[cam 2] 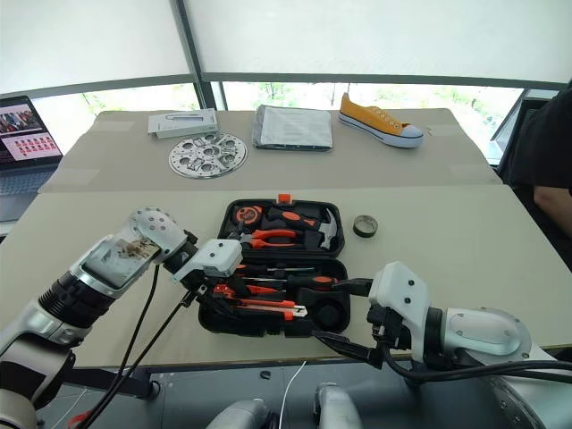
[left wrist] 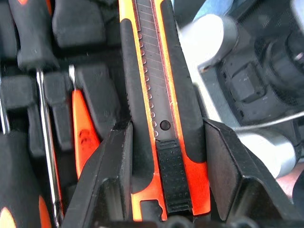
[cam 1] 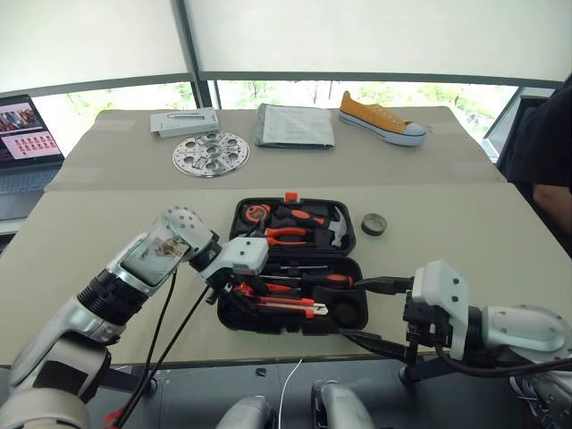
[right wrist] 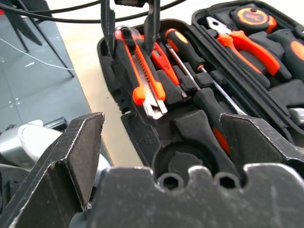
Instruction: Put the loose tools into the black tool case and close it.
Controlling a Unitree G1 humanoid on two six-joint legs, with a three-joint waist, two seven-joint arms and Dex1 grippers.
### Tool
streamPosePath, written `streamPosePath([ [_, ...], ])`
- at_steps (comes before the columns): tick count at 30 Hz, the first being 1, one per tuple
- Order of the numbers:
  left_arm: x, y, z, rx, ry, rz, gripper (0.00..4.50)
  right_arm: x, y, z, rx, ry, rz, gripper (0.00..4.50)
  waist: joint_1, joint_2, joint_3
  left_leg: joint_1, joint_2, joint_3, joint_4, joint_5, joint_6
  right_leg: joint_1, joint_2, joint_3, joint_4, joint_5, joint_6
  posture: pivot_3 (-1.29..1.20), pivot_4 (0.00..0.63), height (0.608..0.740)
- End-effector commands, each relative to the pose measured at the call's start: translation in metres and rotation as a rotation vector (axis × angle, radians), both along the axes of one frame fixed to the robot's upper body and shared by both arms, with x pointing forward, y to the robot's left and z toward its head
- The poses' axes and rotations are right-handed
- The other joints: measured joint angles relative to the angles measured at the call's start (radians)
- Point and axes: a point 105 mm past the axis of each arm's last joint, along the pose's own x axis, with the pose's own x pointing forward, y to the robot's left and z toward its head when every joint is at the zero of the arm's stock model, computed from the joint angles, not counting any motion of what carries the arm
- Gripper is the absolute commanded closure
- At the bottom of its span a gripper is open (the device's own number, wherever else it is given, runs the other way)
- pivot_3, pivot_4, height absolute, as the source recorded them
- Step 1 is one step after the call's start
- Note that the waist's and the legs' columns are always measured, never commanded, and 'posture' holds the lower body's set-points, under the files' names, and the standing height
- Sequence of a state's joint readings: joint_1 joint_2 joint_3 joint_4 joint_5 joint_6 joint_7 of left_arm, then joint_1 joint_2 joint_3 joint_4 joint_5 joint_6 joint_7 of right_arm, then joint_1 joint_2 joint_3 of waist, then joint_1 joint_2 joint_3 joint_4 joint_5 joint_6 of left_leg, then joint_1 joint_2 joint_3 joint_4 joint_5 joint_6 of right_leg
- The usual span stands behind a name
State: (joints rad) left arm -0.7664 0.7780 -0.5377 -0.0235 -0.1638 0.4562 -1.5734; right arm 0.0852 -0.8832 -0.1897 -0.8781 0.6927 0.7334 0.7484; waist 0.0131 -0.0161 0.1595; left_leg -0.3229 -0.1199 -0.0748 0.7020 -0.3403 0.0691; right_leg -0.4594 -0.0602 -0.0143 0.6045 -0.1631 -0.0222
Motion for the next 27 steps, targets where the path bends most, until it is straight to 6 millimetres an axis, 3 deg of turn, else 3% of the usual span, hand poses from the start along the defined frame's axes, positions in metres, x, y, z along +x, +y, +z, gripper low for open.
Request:
streamPosePath([
  [1,-0.002,-0.003,-0.001,0.011,0.018,0.029,2.81,-0.002,0.002,0.008,0.000,-0.040,0.000,0.00,0.000,0.000,0.000,0.000,0.000,0.000,0.000,0.000,0.000,0.000,0.000,0.000,0.000,0.000,0.000,0.00,0.150,0.740],
  [6,-0.006,-0.001,-0.002,0.021,0.044,0.037,2.81,0.000,0.000,0.009,-0.009,-0.050,-0.010,0.00,0.000,0.000,0.000,0.000,0.000,0.000,0.000,0.000,0.000,0.000,0.000,0.000,0.000,0.000,0.000,0.00,0.150,0.740],
  [8,-0.009,-0.002,0.001,0.008,0.069,0.034,1.81,0.001,-0.001,0.009,-0.010,-0.051,-0.012,0.00,0.000,0.000,0.000,0.000,0.000,0.000,0.000,0.000,0.000,0.000,0.000,0.000,0.000,0.000,0.000,0.00,0.150,0.740],
  [13,-0.009,0.003,0.007,0.010,0.038,0.009,0.23,0.004,0.000,0.009,-0.007,-0.054,-0.009,0.00,0.000,0.000,0.000,0.000,0.000,0.000,0.000,0.000,0.000,0.000,0.000,0.000,0.001,0.000,0.000,0.00,0.150,0.740],
  [14,-0.007,0.003,0.009,0.004,0.029,0.020,0.10,0.004,0.000,0.008,-0.007,-0.054,-0.008,0.00,0.000,0.000,0.000,0.000,0.000,0.000,0.000,0.000,0.000,0.000,0.000,0.000,0.001,0.000,0.000,0.00,0.150,0.740],
  [20,0.003,-0.001,0.030,-0.106,-0.027,0.030,0.10,0.005,0.001,0.006,-0.006,-0.051,-0.003,0.00,0.001,0.000,0.000,0.000,0.000,0.000,0.001,0.000,0.000,0.000,0.000,0.000,0.001,0.000,0.000,0.00,0.150,0.740],
  [23,0.005,0.003,0.037,-0.146,-0.039,0.025,0.82,0.006,0.002,0.005,-0.006,-0.049,0.004,0.00,0.000,0.000,0.000,0.000,0.000,0.000,0.001,0.000,0.000,0.000,0.000,0.000,0.001,0.000,0.000,0.00,0.150,0.740],
  [27,0.002,0.009,0.031,-0.131,-0.042,0.005,2.28,0.008,0.002,0.005,-0.008,-0.048,0.008,0.00,-0.001,0.000,0.000,0.000,0.000,0.000,0.001,0.000,0.000,0.000,0.000,0.000,0.001,0.000,0.000,0.00,0.150,0.740],
])
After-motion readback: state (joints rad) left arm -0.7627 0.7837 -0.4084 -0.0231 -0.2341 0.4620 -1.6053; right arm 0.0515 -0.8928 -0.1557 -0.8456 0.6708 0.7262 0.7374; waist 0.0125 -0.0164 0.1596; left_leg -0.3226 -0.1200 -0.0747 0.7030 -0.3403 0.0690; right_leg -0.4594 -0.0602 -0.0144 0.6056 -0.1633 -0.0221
